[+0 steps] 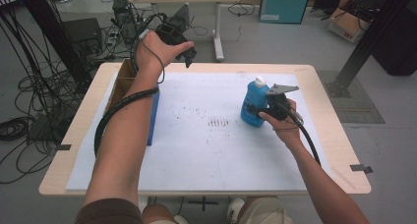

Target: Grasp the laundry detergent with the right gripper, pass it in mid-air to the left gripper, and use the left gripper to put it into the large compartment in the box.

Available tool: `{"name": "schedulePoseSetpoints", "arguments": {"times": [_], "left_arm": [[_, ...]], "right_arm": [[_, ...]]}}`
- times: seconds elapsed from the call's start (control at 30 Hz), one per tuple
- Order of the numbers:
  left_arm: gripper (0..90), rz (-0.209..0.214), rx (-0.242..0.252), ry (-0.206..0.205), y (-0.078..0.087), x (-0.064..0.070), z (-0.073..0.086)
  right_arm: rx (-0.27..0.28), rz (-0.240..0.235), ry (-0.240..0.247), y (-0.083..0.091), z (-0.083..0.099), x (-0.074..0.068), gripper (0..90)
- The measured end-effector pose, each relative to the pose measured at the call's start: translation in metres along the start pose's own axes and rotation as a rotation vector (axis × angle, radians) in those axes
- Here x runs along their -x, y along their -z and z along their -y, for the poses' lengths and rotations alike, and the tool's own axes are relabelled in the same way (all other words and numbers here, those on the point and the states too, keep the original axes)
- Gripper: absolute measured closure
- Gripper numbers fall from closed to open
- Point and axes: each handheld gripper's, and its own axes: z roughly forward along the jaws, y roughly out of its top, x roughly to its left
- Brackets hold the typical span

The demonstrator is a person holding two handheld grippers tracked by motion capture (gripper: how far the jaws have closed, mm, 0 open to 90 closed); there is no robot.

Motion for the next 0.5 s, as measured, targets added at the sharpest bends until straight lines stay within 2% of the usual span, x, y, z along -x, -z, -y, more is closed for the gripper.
{"name": "schedulePoseSetpoints", "arguments": {"times": [0.33, 0.5], "left_arm": [[5.2, -0.001, -0.004, -0.009, 0.0014, -0.0002, -0.0005], [5.2, 0.0, 0.003, 0.0, 0.0009, 0.0007, -0.0002]], "right_arm": [[-0.001, -0.001, -0.001, 0.0, -0.0001, 0.0, 42.7], [0.0, -0.001, 0.0, 0.0, 0.0, 0.0001, 42.6]]}}
